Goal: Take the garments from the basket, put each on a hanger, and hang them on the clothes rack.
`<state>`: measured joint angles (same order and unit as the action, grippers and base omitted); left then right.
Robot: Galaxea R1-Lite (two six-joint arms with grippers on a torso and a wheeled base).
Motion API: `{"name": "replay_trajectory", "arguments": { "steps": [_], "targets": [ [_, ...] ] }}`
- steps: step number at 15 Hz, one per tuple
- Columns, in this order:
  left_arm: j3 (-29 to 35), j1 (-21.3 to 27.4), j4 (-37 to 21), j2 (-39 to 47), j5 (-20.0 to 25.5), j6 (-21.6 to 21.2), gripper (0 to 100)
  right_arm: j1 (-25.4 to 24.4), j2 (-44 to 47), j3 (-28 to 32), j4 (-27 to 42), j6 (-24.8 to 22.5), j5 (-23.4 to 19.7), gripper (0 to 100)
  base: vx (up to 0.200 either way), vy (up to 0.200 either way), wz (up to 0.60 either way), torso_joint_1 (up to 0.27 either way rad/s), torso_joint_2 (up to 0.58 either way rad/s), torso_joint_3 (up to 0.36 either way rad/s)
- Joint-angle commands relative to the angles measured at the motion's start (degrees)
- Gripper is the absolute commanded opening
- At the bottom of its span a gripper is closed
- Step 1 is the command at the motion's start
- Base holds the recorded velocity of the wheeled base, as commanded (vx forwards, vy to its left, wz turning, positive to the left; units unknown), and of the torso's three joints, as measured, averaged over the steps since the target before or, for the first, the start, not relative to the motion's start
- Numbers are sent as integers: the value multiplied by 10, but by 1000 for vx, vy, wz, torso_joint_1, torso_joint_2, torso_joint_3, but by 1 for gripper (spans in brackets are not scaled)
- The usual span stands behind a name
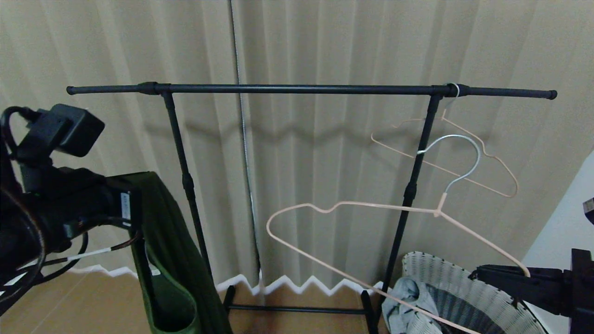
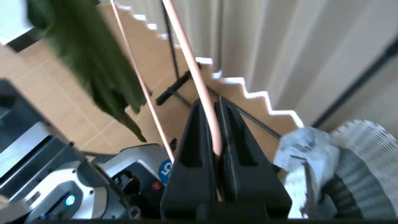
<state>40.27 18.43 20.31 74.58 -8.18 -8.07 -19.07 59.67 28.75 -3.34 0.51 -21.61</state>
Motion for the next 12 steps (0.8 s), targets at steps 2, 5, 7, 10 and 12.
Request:
{"name": "replay_trajectory", "arguments": {
  "steps": [2, 5, 7, 10, 12],
  "targets": [
    [60, 64, -1, 94, -33, 32, 0, -66, 33, -7, -24, 15, 0, 0, 0, 0, 0, 0, 0, 0],
    [99, 95, -1, 139, -75, 55, 0, -110, 35, -8, -53, 36, 4, 0, 0, 0, 0, 0, 0, 0],
    [133, 109, -2, 160, -105, 75, 0, -116, 50, -3, -54, 45, 6, 0, 0, 0, 0, 0, 0, 0],
    [153, 122, -19, 164, -123, 76, 0, -115, 98, 0, -104, 54, 18, 0, 0, 0, 0, 0, 0, 0],
    [163, 125, -31, 165, -127, 76, 0, -116, 151, 8, -160, 77, 62, 0, 0, 0, 0, 0, 0, 0]
  ]
}}
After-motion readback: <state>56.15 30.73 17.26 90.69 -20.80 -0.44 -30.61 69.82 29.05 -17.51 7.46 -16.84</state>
